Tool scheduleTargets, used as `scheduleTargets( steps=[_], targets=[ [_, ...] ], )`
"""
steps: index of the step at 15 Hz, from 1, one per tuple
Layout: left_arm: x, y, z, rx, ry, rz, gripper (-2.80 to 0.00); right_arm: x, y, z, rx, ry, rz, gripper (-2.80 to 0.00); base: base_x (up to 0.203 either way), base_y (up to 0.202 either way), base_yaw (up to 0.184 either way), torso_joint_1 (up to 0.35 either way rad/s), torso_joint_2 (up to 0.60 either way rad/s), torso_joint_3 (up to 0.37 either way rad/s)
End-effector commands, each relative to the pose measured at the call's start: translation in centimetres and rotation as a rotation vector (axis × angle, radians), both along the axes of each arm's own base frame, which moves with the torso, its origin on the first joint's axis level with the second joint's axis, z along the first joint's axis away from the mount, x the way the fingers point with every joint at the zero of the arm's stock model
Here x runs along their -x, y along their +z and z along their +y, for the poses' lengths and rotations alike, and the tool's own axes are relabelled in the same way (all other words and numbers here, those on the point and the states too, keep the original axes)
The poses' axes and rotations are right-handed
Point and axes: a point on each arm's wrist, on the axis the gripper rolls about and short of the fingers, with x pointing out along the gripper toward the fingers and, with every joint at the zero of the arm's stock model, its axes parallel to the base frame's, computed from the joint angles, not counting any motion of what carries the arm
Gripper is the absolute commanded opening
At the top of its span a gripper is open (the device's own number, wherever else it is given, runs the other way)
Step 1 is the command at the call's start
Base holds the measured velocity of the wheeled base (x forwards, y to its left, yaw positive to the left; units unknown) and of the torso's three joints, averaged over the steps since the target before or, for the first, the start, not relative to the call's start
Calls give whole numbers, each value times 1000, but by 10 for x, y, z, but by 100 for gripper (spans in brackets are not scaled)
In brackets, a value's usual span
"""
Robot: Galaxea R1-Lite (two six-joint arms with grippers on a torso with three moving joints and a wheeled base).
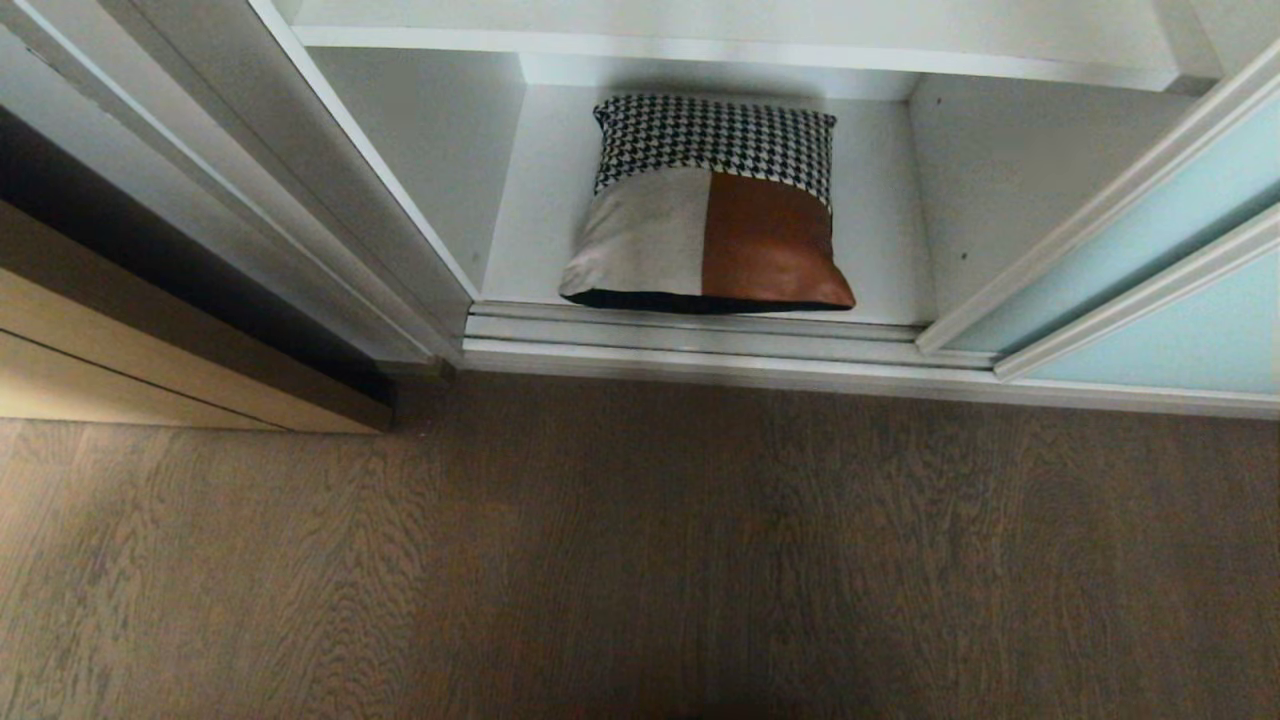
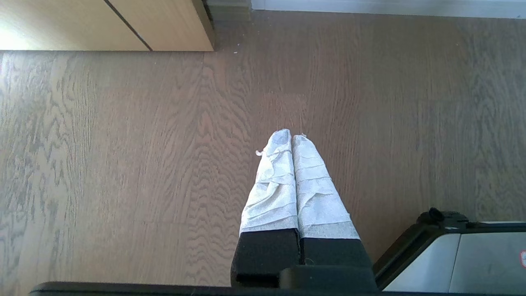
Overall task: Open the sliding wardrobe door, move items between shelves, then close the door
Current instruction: Close the door
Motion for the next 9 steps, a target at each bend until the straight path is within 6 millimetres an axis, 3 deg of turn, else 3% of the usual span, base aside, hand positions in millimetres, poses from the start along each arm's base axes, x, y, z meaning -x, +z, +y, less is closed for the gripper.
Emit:
scheduleTargets(
  steps=[1, 9],
  targets=[
    [0, 0, 0, 0, 0, 2, -280, -9, 0, -14, -29, 7, 2, -280, 0, 0, 0, 0, 0, 0],
    [0, 0, 0, 0, 0, 2, -280, -18, 3, -10, -92, 238, -73, -280, 0, 0, 0, 0, 0, 0]
  ],
)
